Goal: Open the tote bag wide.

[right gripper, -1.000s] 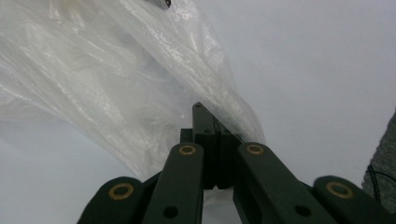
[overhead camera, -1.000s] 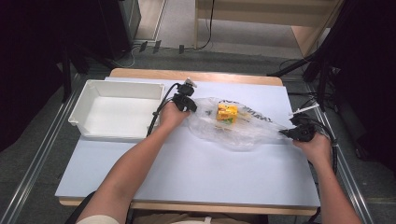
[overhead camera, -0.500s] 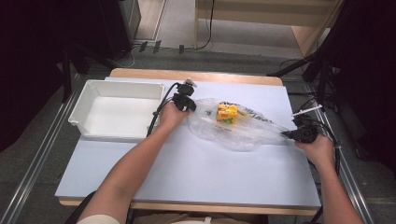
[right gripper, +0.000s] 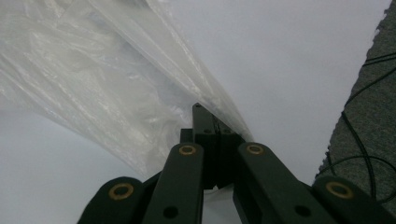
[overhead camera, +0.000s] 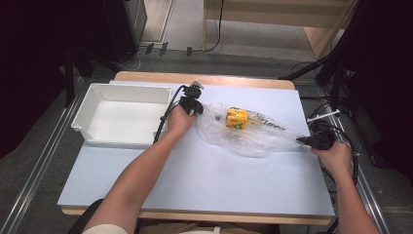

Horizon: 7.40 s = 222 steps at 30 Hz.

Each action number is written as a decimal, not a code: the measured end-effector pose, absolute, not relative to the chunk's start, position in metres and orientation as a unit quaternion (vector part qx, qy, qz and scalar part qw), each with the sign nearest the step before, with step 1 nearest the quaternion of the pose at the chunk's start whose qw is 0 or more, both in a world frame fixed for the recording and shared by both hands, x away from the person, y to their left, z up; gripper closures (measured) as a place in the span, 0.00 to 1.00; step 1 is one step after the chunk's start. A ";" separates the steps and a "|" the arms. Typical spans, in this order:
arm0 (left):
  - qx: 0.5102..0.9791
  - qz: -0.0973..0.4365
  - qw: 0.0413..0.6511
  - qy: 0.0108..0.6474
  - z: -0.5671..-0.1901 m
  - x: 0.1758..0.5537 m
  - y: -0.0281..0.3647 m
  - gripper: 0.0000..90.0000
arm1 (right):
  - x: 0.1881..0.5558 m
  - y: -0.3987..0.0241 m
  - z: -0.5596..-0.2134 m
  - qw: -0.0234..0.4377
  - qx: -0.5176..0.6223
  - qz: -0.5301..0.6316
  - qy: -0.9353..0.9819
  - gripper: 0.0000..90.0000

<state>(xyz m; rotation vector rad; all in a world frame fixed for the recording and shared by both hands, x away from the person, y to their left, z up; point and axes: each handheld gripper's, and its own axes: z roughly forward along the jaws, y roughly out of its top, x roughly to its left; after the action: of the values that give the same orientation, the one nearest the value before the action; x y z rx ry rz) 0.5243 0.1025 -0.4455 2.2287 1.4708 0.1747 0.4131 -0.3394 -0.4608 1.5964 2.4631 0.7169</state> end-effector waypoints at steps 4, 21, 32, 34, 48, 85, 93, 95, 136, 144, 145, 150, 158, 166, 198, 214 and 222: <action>0.805 0.060 0.224 0.546 -0.445 0.526 0.103 1.00 | 0.412 -0.341 -0.461 0.070 0.528 0.234 0.814 1.00; 0.818 0.035 0.307 0.485 -0.397 0.507 0.105 1.00 | 0.411 -0.296 -0.422 0.083 0.470 0.275 0.835 1.00; 0.839 0.024 0.332 0.431 -0.373 0.483 0.082 1.00 | 0.427 -0.258 -0.395 0.080 0.417 0.322 0.846 1.00; 0.841 0.021 0.337 0.424 -0.373 0.479 0.077 1.00 | 0.434 -0.251 -0.394 0.079 0.411 0.329 0.846 1.00; 0.835 -0.001 0.335 0.437 -0.405 0.468 0.065 1.00 | 0.492 -0.203 -0.405 0.043 0.384 0.318 0.866 1.00; 0.849 -0.037 0.332 0.410 -0.461 0.395 0.090 1.00 | 0.531 -0.186 -0.461 0.058 0.434 0.285 0.853 1.00; 0.859 -0.040 0.325 0.393 -0.461 0.380 0.098 1.00 | 0.535 -0.190 -0.462 0.069 0.446 0.285 0.846 1.00; 0.860 -0.042 0.324 0.391 -0.460 0.377 0.100 1.00 | 0.536 -0.190 -0.462 0.078 0.450 0.280 0.845 1.00; 0.853 -0.047 0.371 0.363 -0.366 0.465 0.088 1.00 | 0.430 -0.196 -0.399 0.057 0.406 0.327 0.852 1.00; 0.856 -0.057 0.351 0.374 -0.387 0.499 0.070 1.00 | 0.412 -0.199 -0.404 0.059 0.400 0.324 0.855 1.00; 0.854 -0.060 0.349 0.381 -0.391 0.502 0.068 1.00 | 0.411 -0.199 -0.406 0.059 0.398 0.327 0.855 1.00; 0.852 -0.067 0.339 0.394 -0.410 0.512 0.063 1.00 | 0.406 -0.199 -0.419 0.048 0.405 0.325 0.853 1.00; 0.851 -0.074 0.320 0.409 -0.437 0.519 0.059 1.00 | 0.401 -0.196 -0.439 0.044 0.407 0.321 0.854 1.00; 0.849 -0.056 0.314 0.421 -0.448 0.525 0.062 1.00 | 0.395 -0.198 -0.452 0.049 0.408 0.313 0.856 1.00; 0.838 -0.006 0.325 0.438 -0.461 0.535 0.067 1.00 | 0.351 -0.218 -0.467 0.058 0.410 0.307 0.857 1.00; 0.828 0.012 0.316 0.463 -0.459 0.539 0.074 1.00 | 0.335 -0.230 -0.466 0.054 0.421 0.300 0.854 1.00; 0.839 -0.008 0.325 0.437 -0.445 0.529 0.073 1.00 | 0.344 -0.224 -0.457 0.064 0.427 0.313 0.846 1.00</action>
<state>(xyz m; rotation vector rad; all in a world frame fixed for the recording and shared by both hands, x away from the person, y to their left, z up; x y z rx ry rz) 0.5295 0.0727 -0.4447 2.1997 1.1455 -0.0207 0.3444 -0.2241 -0.4568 1.2898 2.5539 0.9444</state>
